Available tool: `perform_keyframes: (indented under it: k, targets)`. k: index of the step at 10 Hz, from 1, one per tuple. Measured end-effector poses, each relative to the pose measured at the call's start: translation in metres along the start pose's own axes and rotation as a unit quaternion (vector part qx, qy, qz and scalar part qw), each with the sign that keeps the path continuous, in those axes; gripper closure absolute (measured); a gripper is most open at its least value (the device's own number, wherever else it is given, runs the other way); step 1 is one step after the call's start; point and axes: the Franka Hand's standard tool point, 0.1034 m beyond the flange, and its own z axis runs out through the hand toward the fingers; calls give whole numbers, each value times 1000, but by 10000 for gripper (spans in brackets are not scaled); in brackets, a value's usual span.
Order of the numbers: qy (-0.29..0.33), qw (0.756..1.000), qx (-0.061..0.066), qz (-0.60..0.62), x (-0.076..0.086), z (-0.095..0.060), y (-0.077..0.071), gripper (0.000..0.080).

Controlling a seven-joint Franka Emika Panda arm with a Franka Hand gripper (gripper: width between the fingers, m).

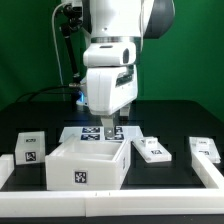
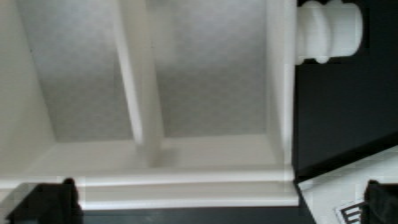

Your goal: Assemble cabinet

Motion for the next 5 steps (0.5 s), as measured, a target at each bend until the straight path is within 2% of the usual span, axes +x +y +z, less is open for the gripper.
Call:
perform_keyframes:
  k: [2, 5]
  targets:
    - [-2, 1000, 6, 0, -6, 6, -4, 2]
    - [-3, 1000, 14, 2, -17, 20, -29, 2]
